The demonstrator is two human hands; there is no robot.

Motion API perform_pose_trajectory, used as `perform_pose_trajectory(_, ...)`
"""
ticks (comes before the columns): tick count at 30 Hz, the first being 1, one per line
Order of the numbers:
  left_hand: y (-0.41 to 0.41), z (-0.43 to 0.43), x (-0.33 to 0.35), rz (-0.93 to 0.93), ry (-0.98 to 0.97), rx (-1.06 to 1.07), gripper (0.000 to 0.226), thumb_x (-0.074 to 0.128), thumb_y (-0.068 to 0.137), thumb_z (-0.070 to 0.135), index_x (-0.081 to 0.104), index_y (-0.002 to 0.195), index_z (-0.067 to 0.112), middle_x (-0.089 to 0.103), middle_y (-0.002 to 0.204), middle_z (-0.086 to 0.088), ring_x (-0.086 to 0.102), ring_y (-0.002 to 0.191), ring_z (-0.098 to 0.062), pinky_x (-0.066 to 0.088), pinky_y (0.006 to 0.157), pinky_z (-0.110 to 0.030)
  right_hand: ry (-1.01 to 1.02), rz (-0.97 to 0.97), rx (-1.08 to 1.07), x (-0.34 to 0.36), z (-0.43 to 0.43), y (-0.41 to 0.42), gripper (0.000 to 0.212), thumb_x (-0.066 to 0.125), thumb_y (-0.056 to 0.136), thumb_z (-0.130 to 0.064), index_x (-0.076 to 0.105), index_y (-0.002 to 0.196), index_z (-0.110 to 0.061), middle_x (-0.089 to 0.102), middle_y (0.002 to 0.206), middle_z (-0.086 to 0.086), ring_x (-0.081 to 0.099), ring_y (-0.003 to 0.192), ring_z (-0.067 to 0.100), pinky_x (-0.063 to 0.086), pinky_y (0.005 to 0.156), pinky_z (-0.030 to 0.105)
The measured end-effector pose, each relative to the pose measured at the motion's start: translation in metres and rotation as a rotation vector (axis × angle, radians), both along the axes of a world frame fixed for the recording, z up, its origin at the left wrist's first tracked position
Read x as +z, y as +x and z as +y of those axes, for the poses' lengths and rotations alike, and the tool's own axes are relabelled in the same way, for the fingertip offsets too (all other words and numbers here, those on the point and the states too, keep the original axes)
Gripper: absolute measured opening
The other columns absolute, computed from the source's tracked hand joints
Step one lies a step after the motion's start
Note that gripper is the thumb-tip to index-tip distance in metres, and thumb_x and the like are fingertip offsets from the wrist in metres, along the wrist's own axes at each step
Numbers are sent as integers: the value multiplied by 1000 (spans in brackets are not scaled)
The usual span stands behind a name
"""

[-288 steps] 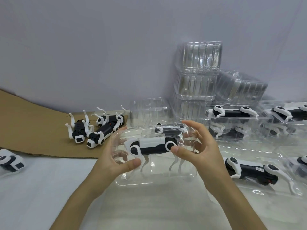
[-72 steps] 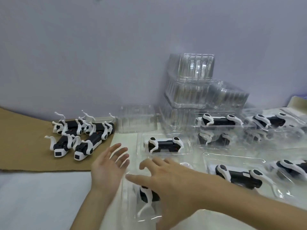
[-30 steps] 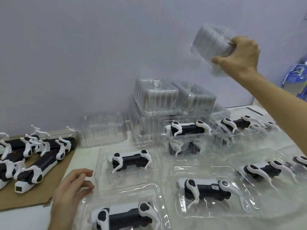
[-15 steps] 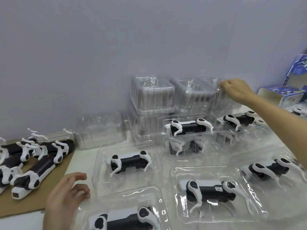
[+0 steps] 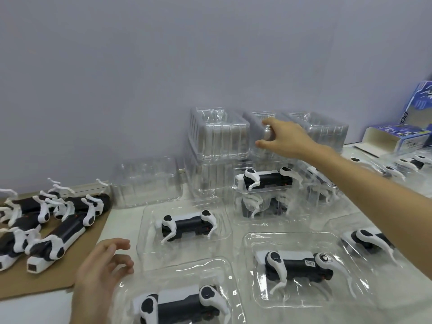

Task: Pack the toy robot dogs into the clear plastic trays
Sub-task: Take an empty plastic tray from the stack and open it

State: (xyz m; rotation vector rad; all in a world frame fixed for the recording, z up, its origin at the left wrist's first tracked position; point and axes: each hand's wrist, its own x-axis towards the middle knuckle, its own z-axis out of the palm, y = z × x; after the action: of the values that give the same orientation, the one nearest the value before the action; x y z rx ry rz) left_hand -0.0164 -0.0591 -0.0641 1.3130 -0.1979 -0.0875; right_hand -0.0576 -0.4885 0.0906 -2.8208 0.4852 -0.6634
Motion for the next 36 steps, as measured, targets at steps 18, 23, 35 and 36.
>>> perform_pose_trajectory(18, -5, -2, 5, -7, 17, -6, 26, 39, 102, 3, 61, 91, -6, 57, 88, -19, 56, 52, -14, 48, 50, -19, -645, 196, 551, -4, 203, 60, 24, 51, 89, -8, 70, 98, -20, 72, 106, -1, 66, 98, 23, 46, 91, 33)
perform_pose_trajectory(23, -5, -1, 5, 1, 4, -6, 26, 39, 102, 1, 61, 90, -6, 57, 87, -17, 55, 53, -15, 47, 48, -20, -869, 804, 323, -32, 207, 106, 27, 49, 99, -15, 61, 123, -17, 63, 131, 3, 59, 120, 25, 40, 110, 38)
perform_pose_trajectory(35, 0, 0, 0, -20, 10, -3, 27, 39, 101, -4, 61, 88, -7, 58, 85, -18, 55, 51, -14, 46, 47, -19, -909, 1038, 205, -58, 204, 133, 48, 44, 102, -19, 39, 150, -18, 42, 155, 3, 40, 140, 27, 17, 121, 44)
perform_pose_trajectory(36, 0, 0, 0, -16, 6, -7, 27, 38, 101, -4, 61, 88, -7, 58, 85, -19, 55, 51, -14, 46, 46, -19, -897, 1021, 209, -58, 201, 132, 53, 44, 102, -20, 33, 154, -17, 44, 153, 3, 41, 139, 27, 16, 121, 45)
